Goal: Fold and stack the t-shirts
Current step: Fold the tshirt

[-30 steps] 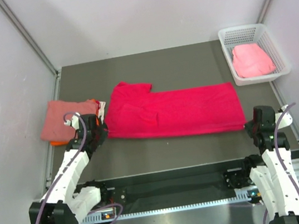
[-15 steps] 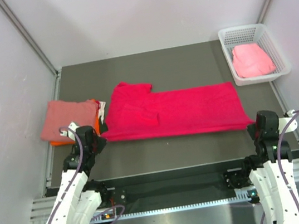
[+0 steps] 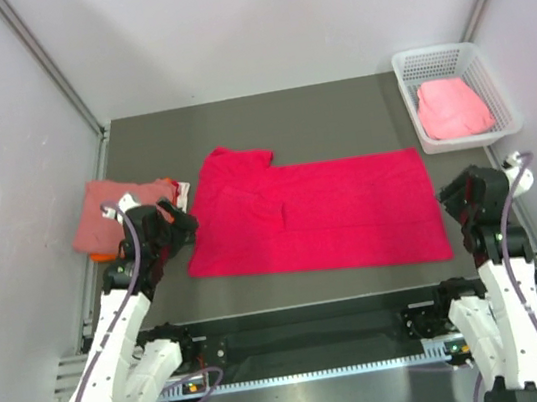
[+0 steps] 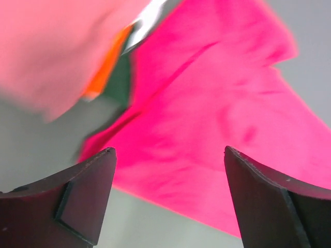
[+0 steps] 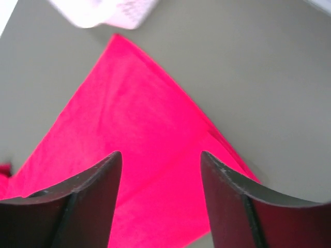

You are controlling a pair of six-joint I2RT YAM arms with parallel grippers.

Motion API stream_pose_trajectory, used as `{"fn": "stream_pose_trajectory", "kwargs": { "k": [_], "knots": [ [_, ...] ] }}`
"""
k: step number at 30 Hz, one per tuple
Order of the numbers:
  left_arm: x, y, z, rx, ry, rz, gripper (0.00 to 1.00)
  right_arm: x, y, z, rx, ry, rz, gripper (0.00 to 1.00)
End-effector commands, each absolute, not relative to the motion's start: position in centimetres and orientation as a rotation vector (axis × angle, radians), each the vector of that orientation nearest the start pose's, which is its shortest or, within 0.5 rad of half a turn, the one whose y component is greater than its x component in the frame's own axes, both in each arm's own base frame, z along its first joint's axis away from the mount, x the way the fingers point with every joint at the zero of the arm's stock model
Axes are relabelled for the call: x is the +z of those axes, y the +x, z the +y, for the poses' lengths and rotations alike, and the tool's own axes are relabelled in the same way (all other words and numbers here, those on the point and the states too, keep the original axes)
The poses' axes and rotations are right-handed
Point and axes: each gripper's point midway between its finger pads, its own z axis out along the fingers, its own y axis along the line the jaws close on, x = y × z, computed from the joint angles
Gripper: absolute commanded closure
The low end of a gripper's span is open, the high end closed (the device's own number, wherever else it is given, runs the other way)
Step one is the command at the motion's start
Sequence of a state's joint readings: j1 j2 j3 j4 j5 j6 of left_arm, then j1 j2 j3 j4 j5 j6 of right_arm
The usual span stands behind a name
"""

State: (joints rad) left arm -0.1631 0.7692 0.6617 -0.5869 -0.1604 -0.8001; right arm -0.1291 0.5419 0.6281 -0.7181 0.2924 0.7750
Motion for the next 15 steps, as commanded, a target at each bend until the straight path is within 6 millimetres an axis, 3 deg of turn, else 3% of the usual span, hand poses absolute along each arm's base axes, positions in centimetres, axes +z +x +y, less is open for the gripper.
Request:
{"fn": "stream_pose_trajectory", "kwargs": {
  "k": [1, 2, 3, 4, 5, 6, 7, 8, 9, 11, 12, 13, 14, 15],
  "knots": [
    [21.1, 29.4, -7.3, -0.506, -0.57, 2.042, 0.1, 19.9, 27.1, -3.7, 0.11, 0.737, 1.925, 0.39],
    [21.4, 31.2, -8.3, -0.55, -0.527, 2.04, 0.09, 21.2, 28.5, -3.4, 0.127, 0.677, 1.92, 0.4],
    [22.6, 32.2, -8.7, -0.569, -0.51, 2.026, 0.05, 19.8, 29.8, -3.0, 0.118, 0.612, 2.006, 0.42],
    [22.8, 33.1, -9.2, -0.584, -0.506, 2.024, 0.04, 19.6, 30.6, -2.8, 0.11, 0.58, 2.032, 0.42],
    [21.6, 34.7, -9.5, -0.576, -0.501, 2.06, 0.04, 19.5, 31.4, -2.6, 0.112, 0.551, 2.051, 0.42],
    [23.0, 36.2, -9.8, -0.582, -0.486, 2.02, 0.04, 19.1, 32.9, -2.2, 0.113, 0.498, 2.083, 0.42],
    [22.8, 37.2, -9.8, -0.569, -0.484, 2.023, 0.04, 19.0, 33.5, -1.9, 0.133, 0.489, 2.096, 0.44],
    [21.3, 38.5, -10.0, -0.553, -0.488, 2.061, 0.04, 18.8, 34.0, -1.6, 0.15, 0.477, 2.106, 0.48],
    [22.7, 40.1, -10.2, -0.562, -0.466, 2.018, 0.05, 18.9, 35.0, -0.3, 0.216, 0.428, 2.102, 0.48],
    [21.3, 42.1, -10.4, -0.538, -0.459, 2.039, 0.05, 19.2, 36.1, 0.4, 0.216, 0.406, 2.073, 0.45],
    [22.2, 43.4, -10.5, -0.537, -0.44, 2.01, 0.05, 19.1, 37.0, 0.7, 0.183, 0.385, 2.059, 0.43],
    [20.1, 45.7, -10.6, -0.501, -0.439, 2.055, 0.06, 18.2, 38.4, 2.1, 0.15, 0.334, 2.102, 0.43],
    [21.2, 46.1, -10.6, -0.508, -0.434, 2.032, 0.06, 19.1, 38.8, 2.2, 0.151, 0.317, 2.083, 0.43],
    [20.9, 46.7, -10.6, -0.495, -0.42, 2.04, 0.06, 17.4, 39.6, 2.3, 0.13, 0.307, 2.135, 0.43]
  ]
}}
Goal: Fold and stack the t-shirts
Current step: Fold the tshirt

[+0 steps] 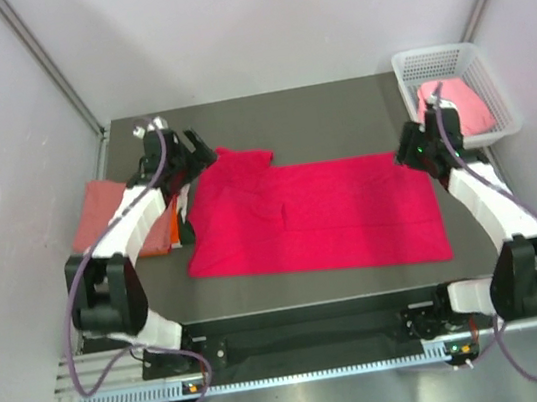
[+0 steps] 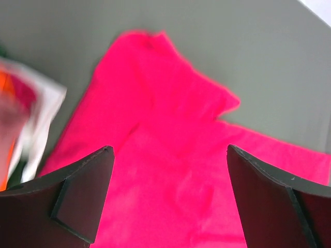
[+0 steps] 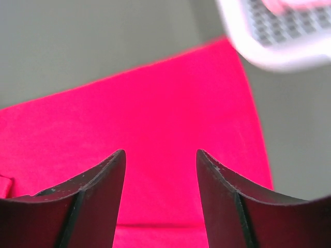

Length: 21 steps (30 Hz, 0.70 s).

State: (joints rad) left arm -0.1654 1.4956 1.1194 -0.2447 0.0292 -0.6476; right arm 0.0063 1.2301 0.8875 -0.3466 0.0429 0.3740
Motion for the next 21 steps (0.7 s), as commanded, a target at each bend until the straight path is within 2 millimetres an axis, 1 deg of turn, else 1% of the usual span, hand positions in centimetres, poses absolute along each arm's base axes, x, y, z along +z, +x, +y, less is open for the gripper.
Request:
{"fn": "stream_pose_trajectory", "kwargs": {
  "k": [1, 2, 3, 4, 5, 6, 7, 8, 9, 10, 11, 12, 13, 14, 15, 16, 17, 18, 19, 20, 21],
  "knots": [
    [19.4, 47.5, -10.7, -0.479, -0.417, 2.074, 0.06, 17.0, 40.1, 2.3, 0.121, 0.291, 2.15, 0.44],
    [20.1, 48.5, -10.9, -0.482, -0.405, 2.063, 0.06, 17.3, 40.9, 2.3, 0.111, 0.268, 2.15, 0.44],
    [19.7, 49.0, -11.1, -0.476, -0.376, 2.073, 0.06, 15.9, 41.6, 2.1, 0.088, 0.276, 2.188, 0.44],
    [17.9, 49.8, -11.4, -0.47, -0.37, 2.114, 0.06, 15.4, 42.0, 2.1, 0.079, 0.275, 2.203, 0.44],
    [18.4, 50.7, -11.4, -0.466, -0.371, 2.115, 0.06, 16.0, 42.9, 2.1, 0.071, 0.274, 2.192, 0.44],
    [18.0, 51.3, -11.5, -0.461, -0.364, 2.128, 0.06, 14.7, 43.5, 1.7, 0.024, 0.29, 2.224, 0.45],
    [15.9, 51.9, -11.8, -0.456, -0.365, 2.174, 0.06, 14.4, 44.0, 1.6, 0.008, 0.29, 2.233, 0.45],
    [16.4, 52.8, -12.0, -0.462, -0.364, 2.172, 0.06, 14.9, 44.8, 1.5, -0.008, 0.287, 2.238, 0.46],
    [15.8, 53.3, -12.2, -0.465, -0.365, 2.182, 0.07, 13.3, 45.2, 1.1, -0.052, 0.3, 2.277, 0.47],
    [14.1, 53.9, -12.4, -0.467, -0.362, 2.213, 0.07, 12.9, 45.6, 0.7, -0.08, 0.307, 2.29, 0.48],
    [14.5, 54.7, -12.5, -0.468, -0.364, 2.205, 0.07, 13.2, 46.2, 0.5, -0.1, 0.309, 2.292, 0.48],
    [12.8, 55.1, -12.5, -0.457, -0.37, 2.236, 0.08, 11.9, 46.6, 0.4, -0.122, 0.31, 2.32, 0.48],
    [12.4, 55.6, -12.5, -0.456, -0.368, 2.243, 0.08, 11.5, 46.8, 0.2, -0.132, 0.312, 2.33, 0.48],
    [13.2, 56.6, -12.7, -0.463, -0.359, 2.223, 0.08, 11.7, 47.4, 0.3, -0.131, 0.311, 2.324, 0.48],
    [12.6, 56.7, -12.6, -0.455, -0.354, 2.244, 0.09, 10.8, 47.6, 0.2, -0.148, 0.312, 2.342, 0.48],
    [10.7, 57.1, -12.7, -0.445, -0.354, 2.281, 0.09, 10.5, 47.7, 0.1, -0.155, 0.315, 2.347, 0.47],
    [11.7, 58.1, -12.9, -0.45, -0.336, 2.259, 0.11, 10.4, 48.0, 0.2, -0.152, 0.315, 2.349, 0.47],
    [10.9, 58.0, -12.7, -0.431, -0.34, 2.294, 0.11, 9.8, 48.1, 0.3, -0.146, 0.309, 2.362, 0.47],
    [9.4, 58.3, -12.7, -0.415, -0.345, 2.321, 0.12, 9.8, 48.1, 0.4, -0.142, 0.308, 2.361, 0.47],
    [9.9, 58.9, -12.8, -0.423, -0.336, 2.311, 0.13, 9.5, 48.0, 0.4, -0.14, 0.31, 2.364, 0.47],
    [9.4, 59.0, -12.8, -0.42, -0.338, 2.323, 0.15, 9.6, 47.9, 0.4, -0.14, 0.311, 2.356, 0.47]
  ]
}}
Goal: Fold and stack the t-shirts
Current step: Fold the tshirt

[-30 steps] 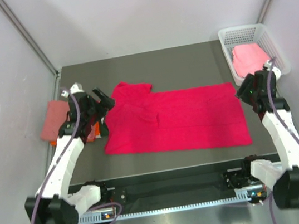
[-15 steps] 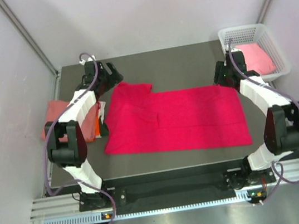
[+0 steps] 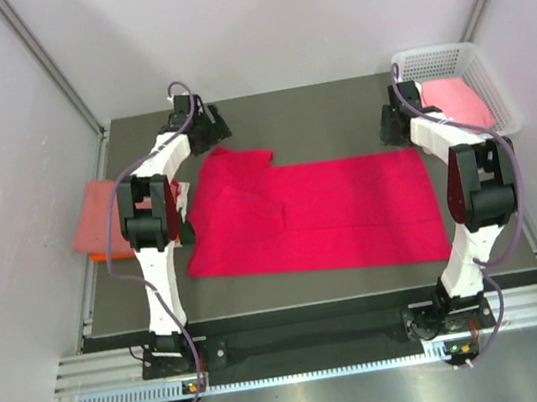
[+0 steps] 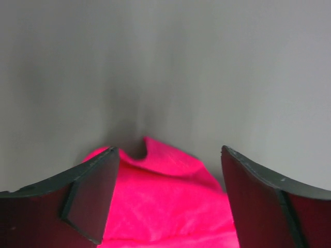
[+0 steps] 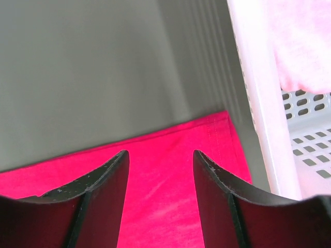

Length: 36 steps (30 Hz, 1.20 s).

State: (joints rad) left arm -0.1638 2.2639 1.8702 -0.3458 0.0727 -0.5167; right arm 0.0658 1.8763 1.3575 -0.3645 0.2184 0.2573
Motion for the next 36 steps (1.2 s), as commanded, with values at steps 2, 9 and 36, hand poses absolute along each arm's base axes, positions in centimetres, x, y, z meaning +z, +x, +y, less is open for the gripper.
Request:
{"fn": "stream_pose_trajectory", "kwargs": {
  "k": [2, 9, 36],
  "knots": [
    [8.3, 59.0, -12.8, -0.418, -0.343, 2.346, 0.19, 9.4, 47.9, 0.3, -0.138, 0.317, 2.34, 0.47],
    [6.2, 58.3, -13.2, -0.433, -0.327, 2.398, 0.44, 8.6, 48.0, 0.6, -0.122, 0.303, 2.36, 0.48],
    [10.3, 56.4, -4.0, -0.12, -0.57, 2.221, 1.0, 6.8, 51.2, 0.3, -0.188, 0.322, 2.414, 0.48]
  ]
}}
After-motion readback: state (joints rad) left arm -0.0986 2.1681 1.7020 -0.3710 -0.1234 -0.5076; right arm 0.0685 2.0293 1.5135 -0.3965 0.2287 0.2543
